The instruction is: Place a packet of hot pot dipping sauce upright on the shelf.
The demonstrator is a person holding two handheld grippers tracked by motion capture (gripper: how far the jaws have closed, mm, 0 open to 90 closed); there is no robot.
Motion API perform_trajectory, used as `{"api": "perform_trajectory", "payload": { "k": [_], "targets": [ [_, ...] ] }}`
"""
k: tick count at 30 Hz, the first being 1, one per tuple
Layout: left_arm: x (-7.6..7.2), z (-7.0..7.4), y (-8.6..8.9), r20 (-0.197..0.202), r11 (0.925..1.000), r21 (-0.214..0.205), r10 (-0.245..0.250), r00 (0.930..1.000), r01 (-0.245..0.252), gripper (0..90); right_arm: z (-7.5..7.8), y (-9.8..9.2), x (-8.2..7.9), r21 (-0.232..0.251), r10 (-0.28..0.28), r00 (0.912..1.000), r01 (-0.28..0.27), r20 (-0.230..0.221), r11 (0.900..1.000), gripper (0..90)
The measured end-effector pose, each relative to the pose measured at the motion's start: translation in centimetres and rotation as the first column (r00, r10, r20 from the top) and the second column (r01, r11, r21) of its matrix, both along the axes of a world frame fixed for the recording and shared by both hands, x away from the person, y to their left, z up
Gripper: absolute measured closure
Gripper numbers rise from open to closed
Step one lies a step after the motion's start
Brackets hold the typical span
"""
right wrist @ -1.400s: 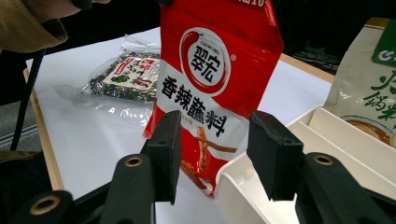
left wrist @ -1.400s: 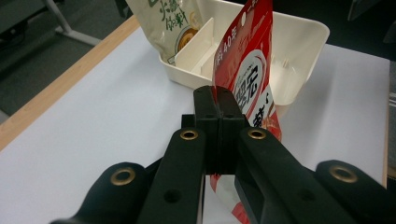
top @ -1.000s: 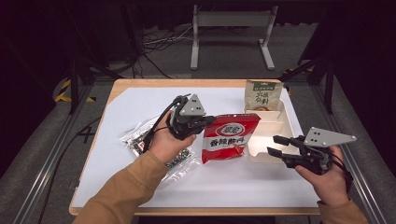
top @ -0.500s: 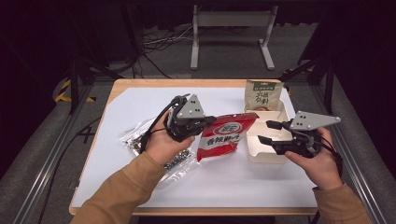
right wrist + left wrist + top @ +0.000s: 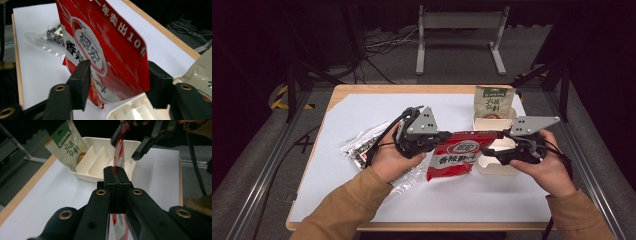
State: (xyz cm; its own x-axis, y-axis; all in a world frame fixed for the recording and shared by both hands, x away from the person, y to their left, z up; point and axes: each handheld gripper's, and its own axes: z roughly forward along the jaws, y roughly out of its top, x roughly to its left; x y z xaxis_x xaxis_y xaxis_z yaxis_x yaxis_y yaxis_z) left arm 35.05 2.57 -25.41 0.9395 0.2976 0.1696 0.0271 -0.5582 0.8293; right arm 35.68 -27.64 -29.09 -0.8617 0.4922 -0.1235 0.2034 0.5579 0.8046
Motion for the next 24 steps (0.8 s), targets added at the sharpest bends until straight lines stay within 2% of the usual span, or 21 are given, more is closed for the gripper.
{"api": "perform_trajectory", "payload": {
  "k": [2, 4, 6, 9, 10, 11, 14, 15, 17, 22, 24],
  "targets": [
    [-0.1, 0.1, 0.0, 0.008, 1.0, 0.001, -0.005, 1.0, 0.005, 90.0, 0.1, 0.1, 0.1, -0.002, 0.008, 0.9999, -0.008, -0.009, 1.0, 46.7],
    [-0.3, 0.2, -0.1, 0.007, 0.9999, -0.002, -0.013, 0.9999, 0.013, 90.0, 0.3, 0.3, 0.6, -0.021, 0.047, 0.9985, -0.047, -0.029, 0.9987, 52.9],
    [-0.3, 0.2, -0.1, 0.007, 0.9999, -0.002, -0.013, 0.9999, 0.013, 90.0, 0.4, 0.4, 0.8, -0.025, 0.059, 0.9977, -0.06, -0.035, 0.9979, 54.9],
    [-0.3, 0.1, -0.1, 0.003, 0.9999, -0.011, -0.012, 0.9999, 0.012, 90.0, 0.8, 0.5, 1.0, -0.047, 0.124, 0.991, -0.127, -0.05, 0.9908, 63.9],
    [-0.3, 0.1, -0.1, 0.003, 0.9998, -0.013, -0.014, 0.9999, 0.014, 90.0, 0.8, 0.5, 1.0, -0.047, 0.124, 0.991, -0.127, -0.05, 0.9908, 63.9],
    [-0.4, 0.0, -0.1, 0.005, 0.9997, -0.016, -0.016, 0.9999, 0.016, 90.0, 0.8, 0.7, 0.9, -0.071, 0.139, 0.9891, -0.142, -0.049, 0.9873, 68.8],
    [-0.5, -0.1, -0.1, 0.003, 0.9996, -0.023, -0.017, 0.9998, 0.017, 90.0, 1.0, 1.1, 0.8, -0.098, 0.162, 0.9847, -0.168, -0.064, 0.981, 78.9],
    [-0.5, -0.1, -0.1, 0.007, 0.9995, -0.025, -0.018, 0.9998, 0.018, 90.0, 1.0, 1.1, 0.8, -0.098, 0.162, 0.9847, -0.168, -0.064, 0.981, 78.9],
    [-0.4, -0.1, 0.3, -0.001, 0.9992, -0.036, -0.019, 0.9998, 0.019, 90.0, 1.2, 1.2, 0.5, -0.102, 0.184, 0.9799, -0.191, -0.077, 0.9762, 88.0],
    [-0.2, -0.2, 0.9, -0.012, 0.9986, -0.051, -0.011, 0.9999, 0.011, 90.0, 1.8, 1.8, 0.2, -0.119, 0.182, 0.9806, -0.189, -0.074, 0.9747, 88.7],
    [-0.2, -0.3, 1.1, -0.012, 0.9984, -0.056, -0.002, 0.9999, 0.001, 90.0, 2.0, 1.9, 0.3, -0.117, 0.179, 0.9798, -0.189, -0.089, 0.9749, 88.8]
  ]
}}
